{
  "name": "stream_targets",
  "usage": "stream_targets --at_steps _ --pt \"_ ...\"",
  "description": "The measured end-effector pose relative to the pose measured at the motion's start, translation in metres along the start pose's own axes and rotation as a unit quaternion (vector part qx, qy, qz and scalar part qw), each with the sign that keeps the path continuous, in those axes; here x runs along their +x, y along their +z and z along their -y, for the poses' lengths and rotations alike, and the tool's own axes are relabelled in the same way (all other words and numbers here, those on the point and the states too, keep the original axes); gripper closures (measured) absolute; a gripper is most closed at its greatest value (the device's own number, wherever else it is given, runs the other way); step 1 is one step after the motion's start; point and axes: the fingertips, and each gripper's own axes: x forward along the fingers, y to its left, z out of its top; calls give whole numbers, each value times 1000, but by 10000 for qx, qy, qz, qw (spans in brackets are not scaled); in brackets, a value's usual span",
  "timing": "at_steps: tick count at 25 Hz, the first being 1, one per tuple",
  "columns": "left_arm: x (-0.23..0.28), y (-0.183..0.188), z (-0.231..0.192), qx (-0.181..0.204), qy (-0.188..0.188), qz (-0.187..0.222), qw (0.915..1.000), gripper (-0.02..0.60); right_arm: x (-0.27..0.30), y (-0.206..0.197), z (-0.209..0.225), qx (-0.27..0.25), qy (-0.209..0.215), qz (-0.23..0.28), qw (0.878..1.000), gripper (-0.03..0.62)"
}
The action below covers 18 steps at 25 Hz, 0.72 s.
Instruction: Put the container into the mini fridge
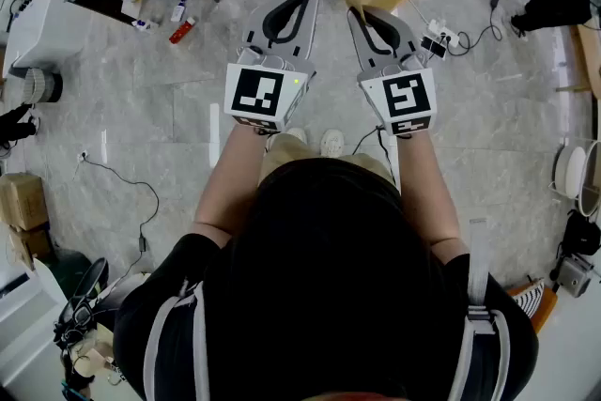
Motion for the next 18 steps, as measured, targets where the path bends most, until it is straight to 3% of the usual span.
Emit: stream_targets --at_steps 18 --pt "-11 -9 4 71 89 -48 9999 558 -6 -5 -11 19 149 2 9999 556"
